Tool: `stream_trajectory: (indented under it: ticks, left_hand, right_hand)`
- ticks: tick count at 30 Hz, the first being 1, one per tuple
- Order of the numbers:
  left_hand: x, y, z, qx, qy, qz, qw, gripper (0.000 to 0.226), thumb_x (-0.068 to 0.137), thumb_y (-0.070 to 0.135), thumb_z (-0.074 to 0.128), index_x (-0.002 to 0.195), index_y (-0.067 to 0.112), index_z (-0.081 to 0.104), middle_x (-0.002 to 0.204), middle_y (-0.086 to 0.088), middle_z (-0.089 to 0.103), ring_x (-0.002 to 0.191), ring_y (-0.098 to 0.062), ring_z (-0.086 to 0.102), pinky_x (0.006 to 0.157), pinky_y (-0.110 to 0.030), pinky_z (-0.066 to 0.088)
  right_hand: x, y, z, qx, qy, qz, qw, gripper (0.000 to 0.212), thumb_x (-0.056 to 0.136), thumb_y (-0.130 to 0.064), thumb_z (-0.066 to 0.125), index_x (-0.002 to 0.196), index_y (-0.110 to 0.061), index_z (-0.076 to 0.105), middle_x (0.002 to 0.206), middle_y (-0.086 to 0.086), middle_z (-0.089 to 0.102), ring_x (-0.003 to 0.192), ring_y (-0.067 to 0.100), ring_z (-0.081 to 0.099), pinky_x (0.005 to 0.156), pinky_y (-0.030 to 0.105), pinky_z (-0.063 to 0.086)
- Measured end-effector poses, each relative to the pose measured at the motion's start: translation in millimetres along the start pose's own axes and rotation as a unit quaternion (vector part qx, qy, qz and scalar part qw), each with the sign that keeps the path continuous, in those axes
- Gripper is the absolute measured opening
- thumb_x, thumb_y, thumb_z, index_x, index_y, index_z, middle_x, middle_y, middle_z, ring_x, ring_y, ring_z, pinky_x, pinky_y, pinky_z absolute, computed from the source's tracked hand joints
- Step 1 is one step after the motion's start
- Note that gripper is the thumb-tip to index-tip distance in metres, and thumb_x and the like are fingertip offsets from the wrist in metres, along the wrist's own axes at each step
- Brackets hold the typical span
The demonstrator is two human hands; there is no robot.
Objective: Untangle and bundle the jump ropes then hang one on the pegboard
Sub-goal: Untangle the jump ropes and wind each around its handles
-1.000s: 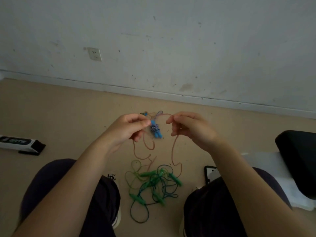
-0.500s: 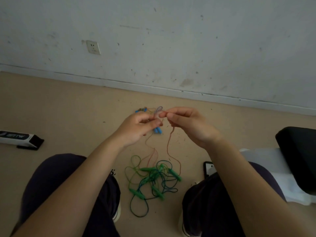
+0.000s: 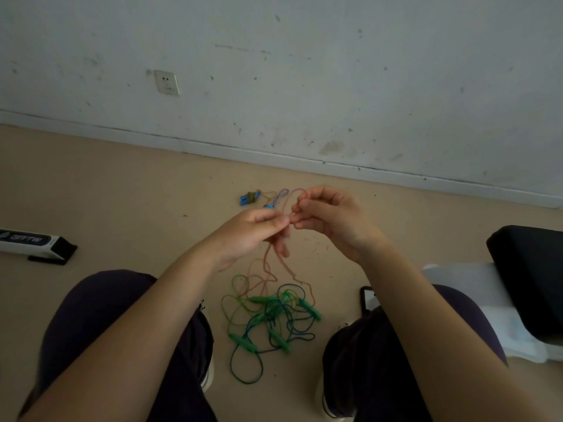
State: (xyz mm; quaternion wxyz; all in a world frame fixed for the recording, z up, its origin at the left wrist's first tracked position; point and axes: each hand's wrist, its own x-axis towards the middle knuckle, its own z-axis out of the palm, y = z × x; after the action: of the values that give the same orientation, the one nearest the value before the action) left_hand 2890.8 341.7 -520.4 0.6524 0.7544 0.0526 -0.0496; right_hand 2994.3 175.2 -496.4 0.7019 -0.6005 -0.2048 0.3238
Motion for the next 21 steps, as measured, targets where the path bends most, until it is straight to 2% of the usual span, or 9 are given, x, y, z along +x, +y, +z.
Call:
stream_trajectory:
  ticks: [2,4,7,11,13,15,17,19,21]
  left_hand:
    - [0,1,-4,-0.019,0.009,-0.001,1.000,0.031,0.103,0.030,0.052,0.076,0.022,0.066,0.055,0.005,0.047,0.052,-0.015,0.052,0.066,-0.027,0.050]
    - [-1,1,-7,-0.009,0.004,-0.004,1.000,0.033,0.100,0.033,0.055,0.070,0.027,0.067,0.053,0.008,0.038,0.047,-0.009,0.036,0.052,-0.020,0.039]
    - [-5,4,-14,0.028,-0.018,-0.017,0.999,0.031,0.087,0.051,0.062,0.068,0.027,0.068,0.050,0.008,0.038,0.046,-0.008,0.034,0.049,-0.018,0.036]
    - [-12,5,-43,0.073,0.043,-0.016,0.996,0.035,0.080,0.058,0.061,0.066,0.027,0.069,0.048,0.007,0.046,0.044,-0.010,0.044,0.059,-0.022,0.052]
    - [-14,4,-52,0.076,0.066,-0.019,0.995,0.037,0.080,0.056,0.060,0.066,0.023,0.068,0.049,0.006,0.043,0.045,-0.010,0.041,0.060,-0.024,0.050]
    - [-15,3,-48,0.089,0.054,-0.036,0.994,0.038,0.084,0.055,0.057,0.067,0.022,0.064,0.049,0.008,0.039,0.046,-0.010,0.036,0.055,-0.021,0.043]
    - [-14,2,-36,0.098,0.031,-0.047,0.994,0.037,0.091,0.049,0.056,0.065,0.025,0.063,0.049,0.009,0.036,0.046,-0.011,0.031,0.050,-0.020,0.033]
    - [-10,1,-22,0.113,0.011,-0.049,0.992,0.037,0.096,0.043,0.057,0.065,0.025,0.066,0.050,0.008,0.034,0.047,-0.010,0.028,0.048,-0.021,0.028]
    - [-7,2,-12,0.103,-0.003,-0.048,0.994,0.036,0.099,0.039,0.057,0.069,0.022,0.067,0.051,0.007,0.033,0.046,-0.010,0.028,0.047,-0.021,0.026]
  right_hand:
    - [0,1,-2,-0.061,0.021,-0.005,0.998,0.012,0.091,-0.013,0.066,0.083,-0.006,0.063,0.073,0.009,0.065,0.065,0.020,0.063,0.056,0.028,0.053]
    - [0,4,-4,-0.144,0.023,-0.012,0.989,0.024,0.090,-0.025,0.069,0.071,-0.012,0.063,0.064,0.006,0.060,0.056,0.018,0.055,0.049,0.027,0.046]
    - [-2,7,-8,-0.208,0.038,-0.017,0.977,0.031,0.089,-0.033,0.070,0.065,-0.014,0.063,0.058,0.005,0.058,0.051,0.017,0.051,0.048,0.027,0.046]
    - [2,3,-29,-0.252,0.188,-0.025,0.949,0.039,0.089,-0.038,0.070,0.075,-0.002,0.062,0.060,0.002,0.060,0.050,0.011,0.054,0.053,0.028,0.051]
    - [4,3,-36,-0.305,0.220,-0.024,0.926,0.036,0.089,-0.040,0.069,0.079,-0.006,0.065,0.070,0.003,0.066,0.057,0.010,0.059,0.060,0.030,0.054]
    - [2,7,-33,-0.373,0.201,-0.028,0.905,0.032,0.088,-0.045,0.068,0.103,-0.017,0.066,0.101,-0.004,0.069,0.082,0.009,0.063,0.074,0.029,0.055]
    - [0,11,-23,-0.381,0.137,-0.056,0.913,0.054,0.086,-0.043,0.071,0.131,-0.021,0.053,0.128,-0.011,0.056,0.111,0.006,0.057,0.093,0.027,0.049]
    - [-1,14,-13,-0.332,0.027,-0.070,0.940,0.053,0.083,-0.031,0.077,0.130,-0.020,0.056,0.130,-0.005,0.061,0.120,0.009,0.057,0.105,0.034,0.046]
    - [-2,18,-5,-0.280,-0.071,-0.037,0.956,0.039,0.081,-0.019,0.078,0.117,-0.017,0.065,0.112,0.001,0.072,0.111,0.013,0.066,0.102,0.039,0.050]
